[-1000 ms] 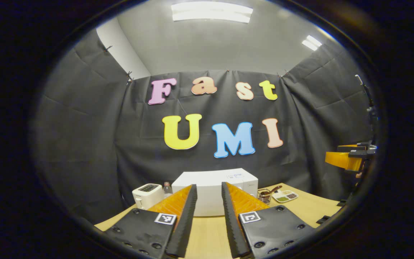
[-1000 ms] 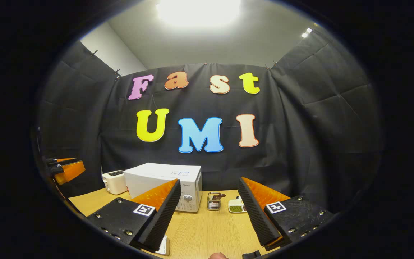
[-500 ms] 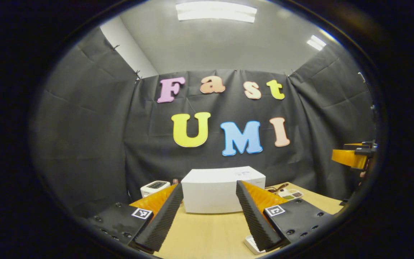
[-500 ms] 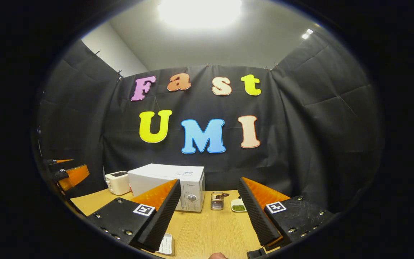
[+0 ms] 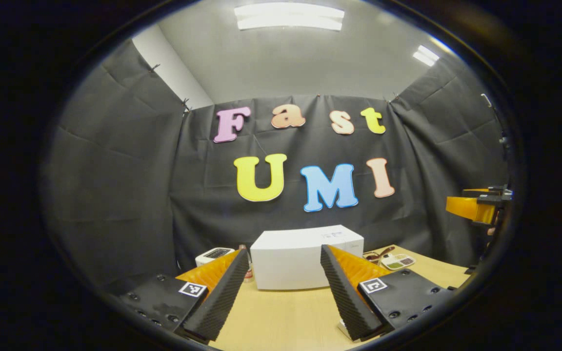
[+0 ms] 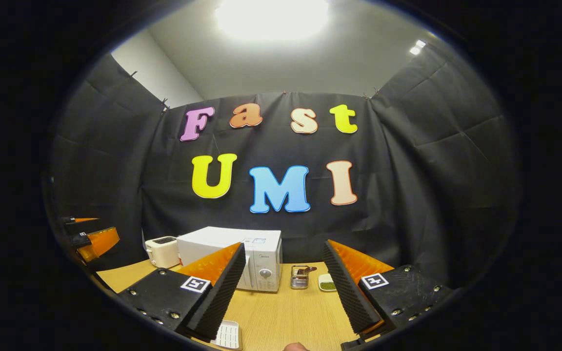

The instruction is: Open the microwave oven with the left hand, put the food in, and close the microwave oven.

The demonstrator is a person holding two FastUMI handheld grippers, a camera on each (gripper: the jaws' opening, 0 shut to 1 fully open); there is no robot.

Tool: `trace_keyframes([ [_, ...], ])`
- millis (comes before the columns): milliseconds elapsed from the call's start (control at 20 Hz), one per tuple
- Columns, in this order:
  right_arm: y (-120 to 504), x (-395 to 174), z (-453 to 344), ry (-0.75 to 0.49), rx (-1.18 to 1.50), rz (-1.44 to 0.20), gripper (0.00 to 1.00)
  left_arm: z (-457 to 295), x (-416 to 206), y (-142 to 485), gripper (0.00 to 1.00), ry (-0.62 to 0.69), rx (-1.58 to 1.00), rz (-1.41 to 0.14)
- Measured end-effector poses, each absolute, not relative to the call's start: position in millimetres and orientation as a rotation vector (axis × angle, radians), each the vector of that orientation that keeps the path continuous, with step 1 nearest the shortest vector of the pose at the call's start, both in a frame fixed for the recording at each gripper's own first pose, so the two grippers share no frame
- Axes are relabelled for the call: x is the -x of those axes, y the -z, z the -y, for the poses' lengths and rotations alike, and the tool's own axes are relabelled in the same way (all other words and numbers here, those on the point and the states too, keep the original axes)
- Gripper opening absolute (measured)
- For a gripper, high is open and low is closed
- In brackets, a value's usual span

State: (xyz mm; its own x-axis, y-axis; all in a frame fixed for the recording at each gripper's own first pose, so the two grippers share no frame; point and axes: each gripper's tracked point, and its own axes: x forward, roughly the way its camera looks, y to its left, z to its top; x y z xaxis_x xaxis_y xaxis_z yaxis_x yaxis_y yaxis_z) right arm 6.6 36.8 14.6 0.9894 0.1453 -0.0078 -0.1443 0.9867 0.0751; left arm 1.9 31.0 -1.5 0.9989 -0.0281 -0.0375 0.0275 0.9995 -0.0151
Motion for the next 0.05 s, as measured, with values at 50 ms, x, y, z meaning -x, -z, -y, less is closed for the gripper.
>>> trace_keyframes([
  [50,-14.8,-6.2,-38.3,-0.148,-0.071,-0.014,0.97,-30.0,-1.5,0.2,1.0,0.034,0.018,-0.037],
])
